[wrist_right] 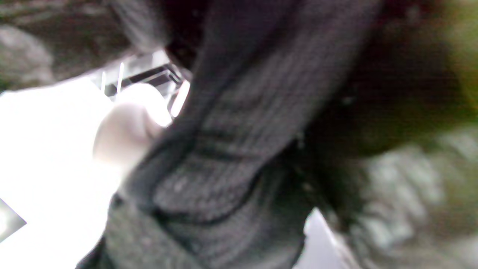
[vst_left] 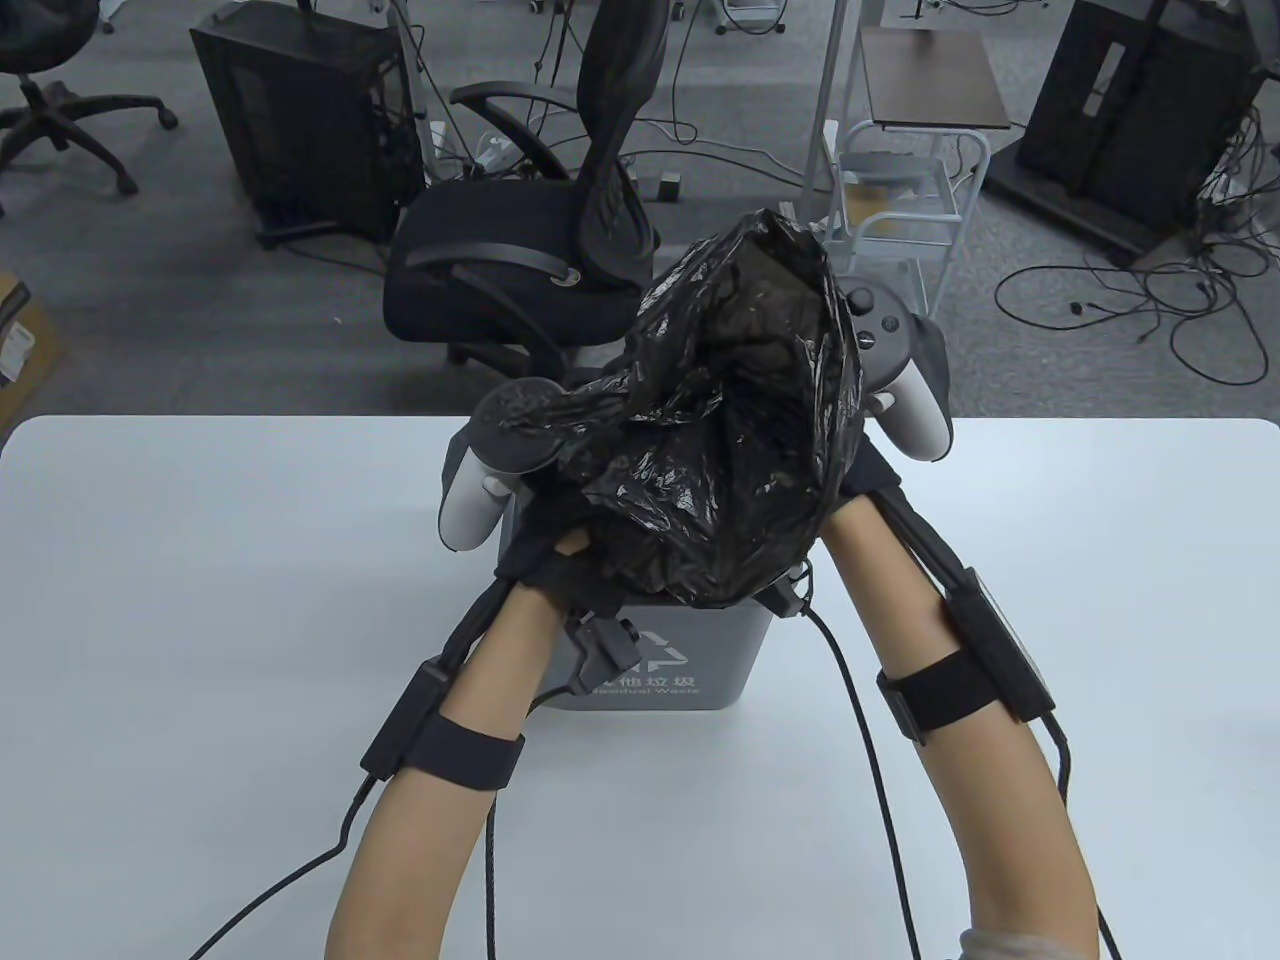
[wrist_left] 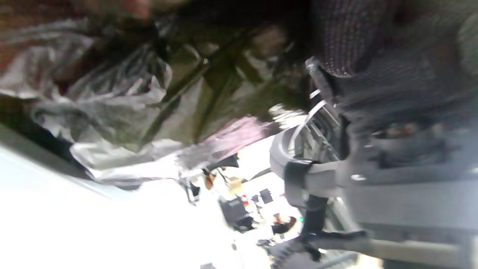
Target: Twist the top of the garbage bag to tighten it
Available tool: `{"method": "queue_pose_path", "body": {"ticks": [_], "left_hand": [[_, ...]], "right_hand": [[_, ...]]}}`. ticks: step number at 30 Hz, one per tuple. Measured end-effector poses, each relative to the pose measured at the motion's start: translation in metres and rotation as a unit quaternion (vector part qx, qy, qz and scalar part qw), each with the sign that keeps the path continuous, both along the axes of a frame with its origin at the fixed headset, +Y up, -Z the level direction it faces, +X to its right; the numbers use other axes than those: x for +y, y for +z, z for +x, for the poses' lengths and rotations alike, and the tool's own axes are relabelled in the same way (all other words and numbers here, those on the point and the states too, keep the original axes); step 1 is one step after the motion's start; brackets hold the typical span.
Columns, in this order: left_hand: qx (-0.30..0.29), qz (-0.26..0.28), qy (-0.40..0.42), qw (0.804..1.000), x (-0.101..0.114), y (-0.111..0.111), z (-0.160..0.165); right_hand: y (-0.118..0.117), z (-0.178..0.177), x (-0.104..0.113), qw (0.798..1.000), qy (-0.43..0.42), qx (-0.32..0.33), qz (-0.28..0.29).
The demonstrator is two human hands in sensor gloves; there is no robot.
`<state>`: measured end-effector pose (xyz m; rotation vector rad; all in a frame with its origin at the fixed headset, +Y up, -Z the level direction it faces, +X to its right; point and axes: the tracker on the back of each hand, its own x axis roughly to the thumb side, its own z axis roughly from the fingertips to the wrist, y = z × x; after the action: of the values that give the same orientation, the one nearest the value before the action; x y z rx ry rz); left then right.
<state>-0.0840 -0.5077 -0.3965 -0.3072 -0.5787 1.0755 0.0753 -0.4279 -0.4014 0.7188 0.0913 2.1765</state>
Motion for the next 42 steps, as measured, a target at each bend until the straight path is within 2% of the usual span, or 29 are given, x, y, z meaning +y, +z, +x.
{"method": "queue_pose_path", "body": {"ticks": [4, 8, 16, 21, 28, 30, 35, 42], "left_hand": [[0.048, 0.015, -0.021, 0.999, 0.005, 0.003, 0.004], [0.052, 0.007, -0.009, 0.999, 0.005, 0.004, 0.006], [0.052, 0.003, -0.007, 0.999, 0.005, 0.002, 0.005], [0.085, 0.019, -0.055, 0.995, 0.012, 0.003, 0.005], [0.103, 0.042, -0.103, 0.988, 0.019, 0.000, 0.002], [0.093, 0.032, -0.090, 0.991, 0.018, 0.001, 0.005], [0.115, 0.040, -0.100, 0.988, 0.018, 0.002, 0.009], [0.127, 0.056, -0.123, 0.983, 0.018, 0.003, 0.013]], "right_hand": [[0.005, -0.009, 0.000, 0.999, 0.027, 0.001, 0.018], [0.008, -0.012, 0.000, 0.998, 0.050, -0.008, 0.042], [0.009, -0.014, -0.004, 0.998, 0.042, -0.015, 0.039], [0.005, -0.014, -0.009, 0.999, 0.032, -0.018, 0.037], [0.000, -0.007, -0.009, 1.000, 0.003, 0.008, -0.005], [0.000, -0.007, -0.009, 1.000, 0.007, 0.003, 0.005], [0.003, -0.008, -0.009, 0.999, 0.012, -0.014, 0.027], [0.002, -0.005, -0.013, 1.000, -0.011, -0.011, 0.021]]}}
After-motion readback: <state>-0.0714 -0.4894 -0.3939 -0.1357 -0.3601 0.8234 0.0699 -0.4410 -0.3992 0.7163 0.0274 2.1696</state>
